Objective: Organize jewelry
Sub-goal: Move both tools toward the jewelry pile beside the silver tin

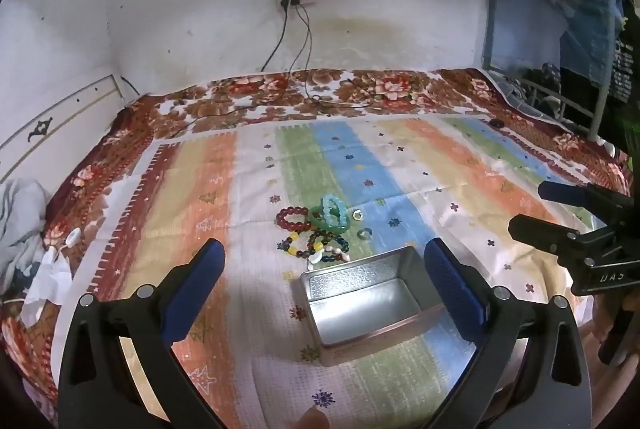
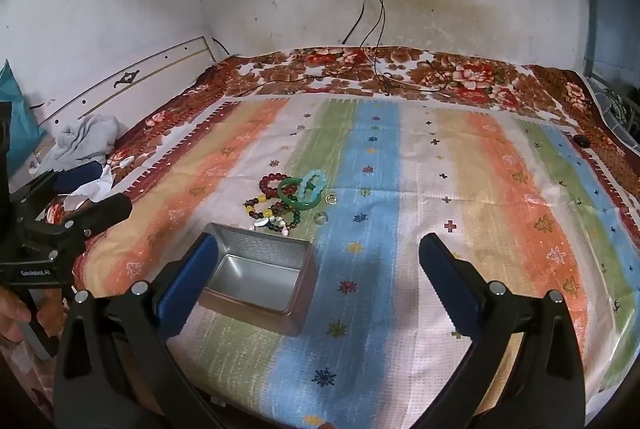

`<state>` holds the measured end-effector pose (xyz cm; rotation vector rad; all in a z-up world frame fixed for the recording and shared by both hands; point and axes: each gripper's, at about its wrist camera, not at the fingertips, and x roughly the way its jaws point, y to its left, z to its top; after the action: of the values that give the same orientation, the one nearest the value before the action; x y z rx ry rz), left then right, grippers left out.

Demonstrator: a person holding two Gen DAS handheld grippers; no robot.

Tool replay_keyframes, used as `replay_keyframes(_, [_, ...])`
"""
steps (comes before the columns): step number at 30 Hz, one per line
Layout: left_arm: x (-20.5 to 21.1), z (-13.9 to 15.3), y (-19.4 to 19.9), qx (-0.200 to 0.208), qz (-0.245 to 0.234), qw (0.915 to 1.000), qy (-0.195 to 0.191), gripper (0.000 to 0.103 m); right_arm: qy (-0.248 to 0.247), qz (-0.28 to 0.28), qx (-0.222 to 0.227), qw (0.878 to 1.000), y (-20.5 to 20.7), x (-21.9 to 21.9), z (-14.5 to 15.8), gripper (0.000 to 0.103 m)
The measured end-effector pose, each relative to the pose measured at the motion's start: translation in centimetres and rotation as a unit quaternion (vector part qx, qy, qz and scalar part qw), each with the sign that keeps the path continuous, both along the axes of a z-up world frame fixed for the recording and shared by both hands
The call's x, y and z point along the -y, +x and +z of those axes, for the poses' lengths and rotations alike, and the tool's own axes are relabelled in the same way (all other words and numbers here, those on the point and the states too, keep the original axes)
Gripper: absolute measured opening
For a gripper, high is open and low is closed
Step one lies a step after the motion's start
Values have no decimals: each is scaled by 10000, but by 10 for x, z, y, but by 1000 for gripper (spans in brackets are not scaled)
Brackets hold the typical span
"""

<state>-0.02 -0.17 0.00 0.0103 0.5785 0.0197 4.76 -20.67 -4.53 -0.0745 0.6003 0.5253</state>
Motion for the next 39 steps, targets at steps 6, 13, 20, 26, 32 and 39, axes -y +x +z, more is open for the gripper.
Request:
replay_keyframes(6, [1, 0, 0, -17, 45, 10000, -18, 97, 9, 38, -73, 10000, 3, 2, -3, 99])
replay_keyframes(13, [5, -5, -2, -30, 53, 10000, -20, 97, 0, -14, -61, 10000, 4, 2, -2, 99])
replay_keyframes(20, [-3, -13, -1, -160, 81, 9997, -135, 97, 255, 145, -248, 9993, 3, 3, -1, 99])
replay_keyframes(26, [-5, -11, 3, -235, 173, 9995, -104, 97, 229, 156, -267, 9993, 3, 3, -2, 99])
replay_keyframes(32, [-3, -11, 4, -246, 71, 9996, -104, 97, 154, 92, -226, 9996, 3, 1, -3, 99])
replay_keyframes(39, [-3, -13, 4, -196, 117, 9997, 93, 97, 89, -7, -252, 9996, 5, 2, -5, 99])
